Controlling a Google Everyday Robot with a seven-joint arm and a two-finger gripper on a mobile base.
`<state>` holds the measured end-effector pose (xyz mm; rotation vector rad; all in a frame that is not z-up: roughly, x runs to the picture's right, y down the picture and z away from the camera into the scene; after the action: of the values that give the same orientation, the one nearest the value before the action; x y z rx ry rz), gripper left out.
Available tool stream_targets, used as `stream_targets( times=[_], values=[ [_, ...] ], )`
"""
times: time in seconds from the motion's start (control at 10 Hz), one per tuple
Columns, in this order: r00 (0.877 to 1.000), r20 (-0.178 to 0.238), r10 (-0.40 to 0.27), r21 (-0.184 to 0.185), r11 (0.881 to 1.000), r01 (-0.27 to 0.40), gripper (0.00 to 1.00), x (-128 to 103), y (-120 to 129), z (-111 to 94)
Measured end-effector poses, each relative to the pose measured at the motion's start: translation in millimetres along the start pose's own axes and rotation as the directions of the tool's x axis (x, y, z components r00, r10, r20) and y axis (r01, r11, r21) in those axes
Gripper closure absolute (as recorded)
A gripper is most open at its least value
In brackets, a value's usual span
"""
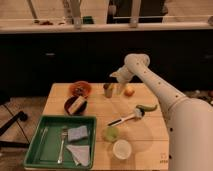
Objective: Place banana in table surface
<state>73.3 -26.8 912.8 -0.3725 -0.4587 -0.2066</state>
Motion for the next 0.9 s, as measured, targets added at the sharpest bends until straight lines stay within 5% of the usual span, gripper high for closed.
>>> stream_targets(
  times=[0.3, 0.9],
  values=[
    [1.0, 0.003, -0.015, -0.014, 1.0, 0.015, 0.3, -0.2, 0.3, 5.2],
    [1.0, 0.006, -0.027, -0.03, 0.999, 0.028, 0.93, 1.0, 3.5, 6.0]
  ],
)
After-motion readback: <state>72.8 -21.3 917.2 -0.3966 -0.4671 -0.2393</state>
